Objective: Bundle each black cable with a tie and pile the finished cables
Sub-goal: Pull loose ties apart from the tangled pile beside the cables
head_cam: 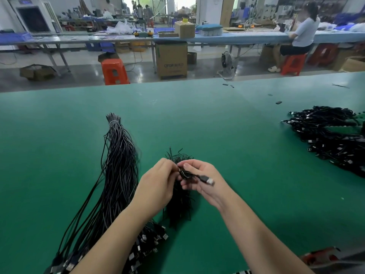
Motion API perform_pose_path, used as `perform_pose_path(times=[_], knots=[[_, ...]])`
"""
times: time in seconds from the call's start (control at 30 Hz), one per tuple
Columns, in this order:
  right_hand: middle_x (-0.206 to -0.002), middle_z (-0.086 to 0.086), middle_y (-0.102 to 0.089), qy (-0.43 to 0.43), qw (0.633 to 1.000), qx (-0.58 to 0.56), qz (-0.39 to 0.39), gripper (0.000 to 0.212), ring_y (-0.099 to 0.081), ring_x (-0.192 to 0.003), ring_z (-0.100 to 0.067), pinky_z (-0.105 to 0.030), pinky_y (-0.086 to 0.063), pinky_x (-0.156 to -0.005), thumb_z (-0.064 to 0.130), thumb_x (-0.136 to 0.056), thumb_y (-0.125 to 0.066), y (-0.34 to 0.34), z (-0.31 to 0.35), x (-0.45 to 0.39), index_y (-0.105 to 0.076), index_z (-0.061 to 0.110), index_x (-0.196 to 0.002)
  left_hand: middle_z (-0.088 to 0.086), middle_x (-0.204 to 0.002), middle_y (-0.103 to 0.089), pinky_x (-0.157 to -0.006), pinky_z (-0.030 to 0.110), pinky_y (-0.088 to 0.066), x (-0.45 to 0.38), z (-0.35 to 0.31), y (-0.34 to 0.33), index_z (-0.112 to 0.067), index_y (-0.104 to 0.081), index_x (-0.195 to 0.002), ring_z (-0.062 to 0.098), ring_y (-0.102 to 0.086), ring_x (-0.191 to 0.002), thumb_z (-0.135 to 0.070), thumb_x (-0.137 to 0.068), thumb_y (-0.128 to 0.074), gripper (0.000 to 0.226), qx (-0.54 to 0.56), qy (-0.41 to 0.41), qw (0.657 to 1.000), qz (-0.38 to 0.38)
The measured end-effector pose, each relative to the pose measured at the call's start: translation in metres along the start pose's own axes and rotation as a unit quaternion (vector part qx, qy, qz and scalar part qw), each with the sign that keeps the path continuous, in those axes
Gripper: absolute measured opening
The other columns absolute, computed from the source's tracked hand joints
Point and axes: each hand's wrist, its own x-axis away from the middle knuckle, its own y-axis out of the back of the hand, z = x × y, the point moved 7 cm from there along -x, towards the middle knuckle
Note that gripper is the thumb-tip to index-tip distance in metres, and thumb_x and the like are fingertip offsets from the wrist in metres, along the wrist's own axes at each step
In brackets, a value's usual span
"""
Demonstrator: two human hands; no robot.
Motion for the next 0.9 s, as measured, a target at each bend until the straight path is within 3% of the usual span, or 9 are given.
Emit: perform_pose_path(times=[0.1, 0.23, 0.4, 0.47, 0.57, 0.63, 0.73, 0.8, 0.9], knots=[[-0.088, -0.014, -0.073, 0.050, 0.998, 0.029, 0.031, 0.024, -0.070, -0.075, -0.022, -0.030, -0.060, -0.073, -0.006, -0.097, -0.057, 0.000, 0.003, 0.002, -0.072, 0.009, -0.109, -0.009, -0.072, -0.057, -0.059, 0.014, -0.036, -0.001, 0.027, -0.003, -0.019, -0.058, -0.085, 0.002, -0.051, -0.066, -0.015, -0.095, -0.063, 0.012, 0.115, 0.146, 0.983, -0.007], [-0.075, -0.001, -0.073, 0.106, 0.981, 0.163, -0.008, 0.028, -0.067, -0.068, -0.016, -0.029, -0.058, -0.067, 0.000, -0.095, -0.063, 0.000, 0.010, -0.001, -0.076, 0.022, -0.084, -0.010, -0.065, -0.056, -0.056, 0.015, -0.035, -0.002, 0.036, -0.007, -0.020, -0.060, -0.081, 0.001, -0.048, -0.058, -0.017, -0.095, -0.064, 0.015, 0.178, 0.210, 0.961, 0.006], [-0.062, 0.000, -0.062, 0.065, 0.988, 0.136, 0.016, 0.035, -0.054, -0.054, -0.012, -0.023, -0.047, -0.051, 0.014, -0.100, -0.062, -0.006, 0.009, 0.000, -0.071, 0.020, -0.066, -0.006, -0.080, -0.054, -0.063, 0.025, -0.039, -0.005, 0.004, 0.004, -0.014, -0.054, -0.086, 0.008, -0.051, -0.069, 0.000, -0.092, -0.061, 0.016, 0.002, 0.030, 0.999, -0.042], [-0.058, 0.000, -0.057, 0.005, 0.997, 0.056, 0.046, 0.042, -0.049, -0.050, -0.011, -0.022, -0.042, -0.047, 0.013, -0.099, -0.062, -0.009, 0.001, 0.001, -0.069, 0.019, -0.059, 0.005, -0.085, -0.059, -0.064, 0.036, -0.046, -0.004, -0.004, 0.003, -0.007, -0.060, -0.086, 0.025, -0.055, -0.070, 0.009, -0.083, -0.059, 0.016, -0.081, -0.079, 0.992, -0.051], [-0.058, -0.001, -0.056, -0.017, 0.999, 0.031, 0.035, 0.042, -0.048, -0.050, -0.011, -0.022, -0.041, -0.047, 0.013, -0.099, -0.062, -0.006, -0.003, 0.001, -0.069, 0.019, -0.058, 0.007, -0.090, -0.062, -0.064, 0.037, -0.052, -0.003, -0.002, 0.001, -0.004, -0.065, -0.089, 0.026, -0.059, -0.070, 0.007, -0.083, -0.058, 0.014, -0.093, -0.132, 0.986, -0.046], [-0.060, -0.001, -0.061, 0.034, 0.994, 0.104, -0.005, 0.034, -0.053, -0.053, -0.013, -0.023, -0.047, -0.050, 0.013, -0.100, -0.062, -0.002, 0.002, 0.000, -0.073, 0.019, -0.068, -0.002, -0.093, -0.061, -0.066, 0.025, -0.051, -0.004, 0.008, 0.004, -0.009, -0.066, -0.093, 0.011, -0.058, -0.071, -0.002, -0.091, -0.065, 0.008, -0.010, -0.067, 0.997, -0.049], [-0.061, 0.007, -0.065, 0.139, 0.958, 0.235, -0.091, 0.023, -0.059, -0.056, -0.010, -0.024, -0.053, -0.058, 0.015, -0.099, -0.063, 0.006, 0.014, 0.001, -0.072, 0.024, -0.079, -0.012, -0.072, -0.058, -0.059, 0.019, -0.041, -0.004, 0.037, -0.007, -0.018, -0.063, -0.089, 0.004, -0.049, -0.058, -0.026, -0.092, -0.067, 0.010, 0.164, 0.164, 0.973, -0.014], [-0.066, 0.010, -0.066, 0.214, 0.912, 0.327, -0.125, 0.016, -0.064, -0.064, -0.009, -0.025, -0.055, -0.066, 0.019, -0.097, -0.065, 0.005, 0.023, 0.006, -0.074, 0.024, -0.086, -0.005, -0.057, -0.050, -0.053, 0.029, -0.031, 0.005, 0.051, -0.027, -0.005, -0.064, -0.084, 0.011, -0.039, -0.046, -0.031, -0.096, -0.064, 0.028, 0.331, 0.304, 0.892, 0.042], [-0.077, 0.009, -0.068, 0.336, 0.811, 0.460, -0.136, 0.016, -0.061, -0.072, -0.008, -0.017, -0.045, -0.071, 0.024, -0.095, -0.064, -0.008, 0.035, 0.019, -0.077, 0.014, -0.097, 0.003, -0.054, -0.041, -0.050, 0.026, -0.022, 0.011, 0.049, -0.038, -0.001, -0.063, -0.085, 0.014, -0.028, -0.044, -0.023, -0.097, -0.063, 0.025, 0.479, 0.363, 0.797, 0.064]])
